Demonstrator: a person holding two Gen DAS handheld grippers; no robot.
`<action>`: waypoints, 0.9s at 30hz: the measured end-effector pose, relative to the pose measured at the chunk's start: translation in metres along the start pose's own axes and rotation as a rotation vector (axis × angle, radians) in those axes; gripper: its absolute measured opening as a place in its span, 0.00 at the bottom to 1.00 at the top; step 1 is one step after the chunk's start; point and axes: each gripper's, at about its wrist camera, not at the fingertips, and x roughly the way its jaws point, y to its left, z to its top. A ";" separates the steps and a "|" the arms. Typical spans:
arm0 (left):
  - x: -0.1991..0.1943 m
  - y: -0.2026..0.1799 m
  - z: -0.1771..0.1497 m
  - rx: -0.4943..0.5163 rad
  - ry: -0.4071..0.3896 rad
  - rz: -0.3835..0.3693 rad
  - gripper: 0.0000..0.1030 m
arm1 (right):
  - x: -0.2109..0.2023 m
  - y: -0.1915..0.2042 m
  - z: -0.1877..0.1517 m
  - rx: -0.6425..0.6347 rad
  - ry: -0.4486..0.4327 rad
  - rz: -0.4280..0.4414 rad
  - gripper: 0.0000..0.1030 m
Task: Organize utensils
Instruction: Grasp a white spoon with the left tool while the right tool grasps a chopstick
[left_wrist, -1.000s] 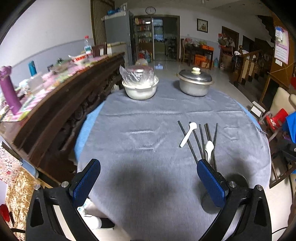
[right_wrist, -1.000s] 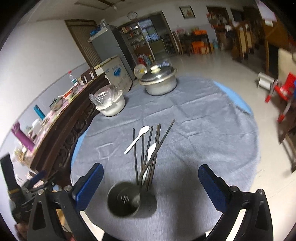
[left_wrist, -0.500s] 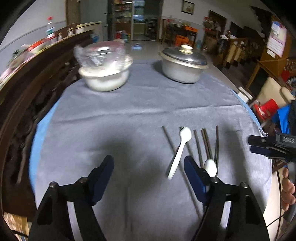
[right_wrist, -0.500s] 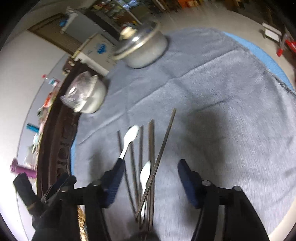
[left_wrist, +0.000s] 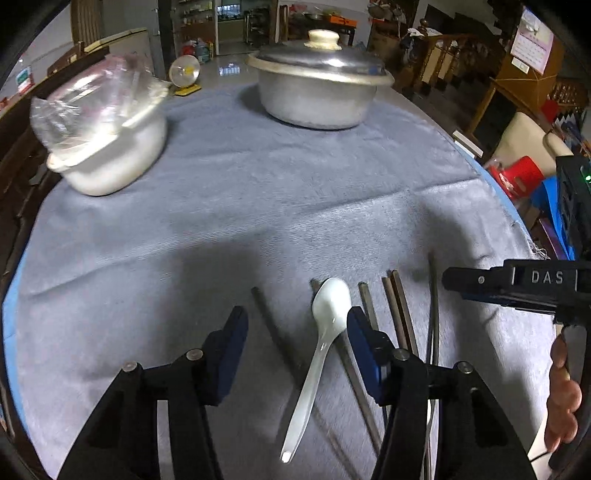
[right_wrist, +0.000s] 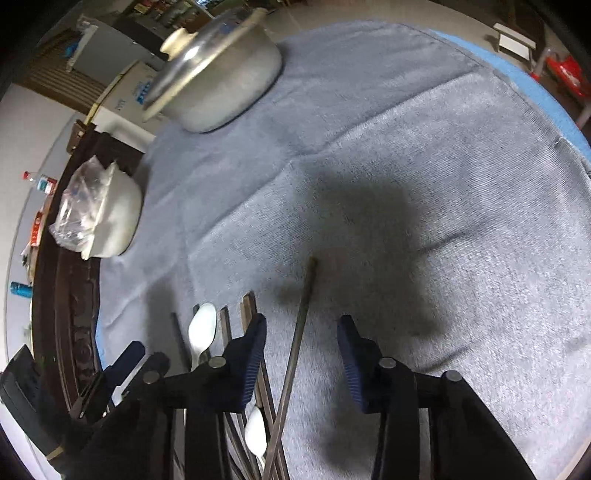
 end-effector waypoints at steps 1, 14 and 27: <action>0.005 -0.001 0.001 -0.003 0.011 -0.001 0.55 | 0.002 0.001 0.000 -0.001 0.001 -0.010 0.37; 0.017 -0.008 -0.002 -0.008 0.020 -0.064 0.20 | 0.022 0.042 -0.003 -0.200 -0.049 -0.222 0.09; -0.010 0.016 -0.013 -0.074 -0.027 -0.118 0.03 | -0.030 0.040 -0.030 -0.250 -0.175 -0.058 0.06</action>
